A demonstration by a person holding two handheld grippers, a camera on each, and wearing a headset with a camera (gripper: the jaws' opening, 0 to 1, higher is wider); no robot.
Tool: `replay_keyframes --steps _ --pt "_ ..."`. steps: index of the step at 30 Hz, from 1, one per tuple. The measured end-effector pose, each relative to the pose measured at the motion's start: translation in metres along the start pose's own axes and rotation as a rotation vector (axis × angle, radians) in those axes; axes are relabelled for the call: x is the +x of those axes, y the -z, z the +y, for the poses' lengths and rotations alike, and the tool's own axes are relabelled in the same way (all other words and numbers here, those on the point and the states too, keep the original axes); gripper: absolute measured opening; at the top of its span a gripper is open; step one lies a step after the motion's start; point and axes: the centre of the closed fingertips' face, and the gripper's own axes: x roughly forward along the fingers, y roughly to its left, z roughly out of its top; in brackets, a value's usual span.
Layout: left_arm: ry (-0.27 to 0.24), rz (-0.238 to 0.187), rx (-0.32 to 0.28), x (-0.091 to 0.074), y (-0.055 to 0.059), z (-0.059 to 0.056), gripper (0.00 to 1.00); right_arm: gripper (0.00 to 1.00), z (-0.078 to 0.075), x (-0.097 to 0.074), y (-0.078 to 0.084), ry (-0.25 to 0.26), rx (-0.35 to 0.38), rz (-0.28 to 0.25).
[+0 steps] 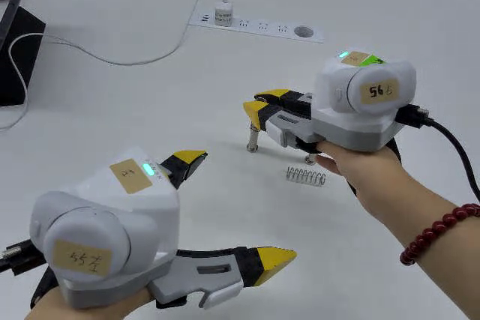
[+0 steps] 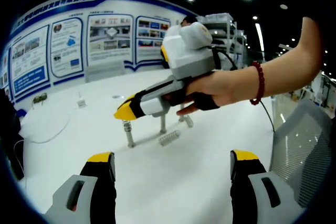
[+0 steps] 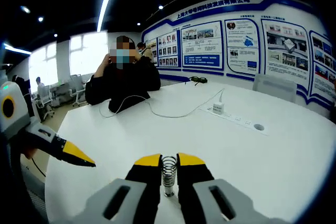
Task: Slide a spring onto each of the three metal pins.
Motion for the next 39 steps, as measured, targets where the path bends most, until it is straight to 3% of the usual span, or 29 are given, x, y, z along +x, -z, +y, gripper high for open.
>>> replay_keyframes --steps 26,34,39 --pt "-0.011 0.001 -0.002 -0.002 0.001 0.003 0.91 0.12 0.002 0.012 0.036 0.004 0.032 0.107" --pt "-0.018 0.000 -0.003 -0.003 0.001 0.005 0.90 0.16 0.004 0.012 0.039 -0.005 0.033 0.121" --pt "-0.022 0.000 0.004 -0.003 0.000 0.005 0.91 0.22 0.003 0.005 0.030 -0.002 0.033 0.103"
